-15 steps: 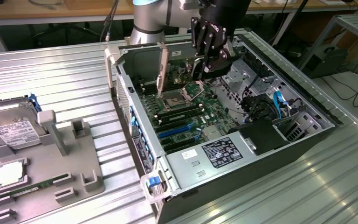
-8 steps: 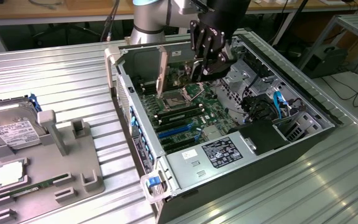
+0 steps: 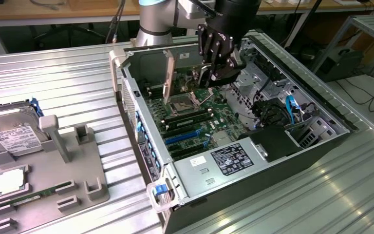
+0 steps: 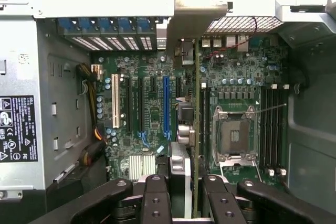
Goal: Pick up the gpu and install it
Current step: 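Insert the gpu into the slot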
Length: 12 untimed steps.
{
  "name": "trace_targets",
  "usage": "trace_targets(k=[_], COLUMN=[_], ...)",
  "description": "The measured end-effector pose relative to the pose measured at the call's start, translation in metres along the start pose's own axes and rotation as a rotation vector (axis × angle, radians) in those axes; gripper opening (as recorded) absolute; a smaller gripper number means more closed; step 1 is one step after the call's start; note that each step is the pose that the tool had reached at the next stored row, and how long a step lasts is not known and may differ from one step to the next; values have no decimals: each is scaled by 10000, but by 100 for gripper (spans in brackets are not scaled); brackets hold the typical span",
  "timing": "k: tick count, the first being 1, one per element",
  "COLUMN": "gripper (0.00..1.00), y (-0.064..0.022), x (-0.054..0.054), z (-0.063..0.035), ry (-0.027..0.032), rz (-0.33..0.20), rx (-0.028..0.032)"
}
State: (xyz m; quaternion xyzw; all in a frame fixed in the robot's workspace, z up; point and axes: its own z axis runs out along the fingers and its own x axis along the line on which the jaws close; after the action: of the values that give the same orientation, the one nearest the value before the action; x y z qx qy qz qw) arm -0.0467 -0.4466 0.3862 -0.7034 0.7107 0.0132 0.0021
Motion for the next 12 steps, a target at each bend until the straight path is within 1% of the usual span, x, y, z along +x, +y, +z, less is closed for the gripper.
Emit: trace_targets(k=[12], gripper=[29], y=[-2], x=[3], z=[138], ry=[0], rz=[-17], rx=[0])
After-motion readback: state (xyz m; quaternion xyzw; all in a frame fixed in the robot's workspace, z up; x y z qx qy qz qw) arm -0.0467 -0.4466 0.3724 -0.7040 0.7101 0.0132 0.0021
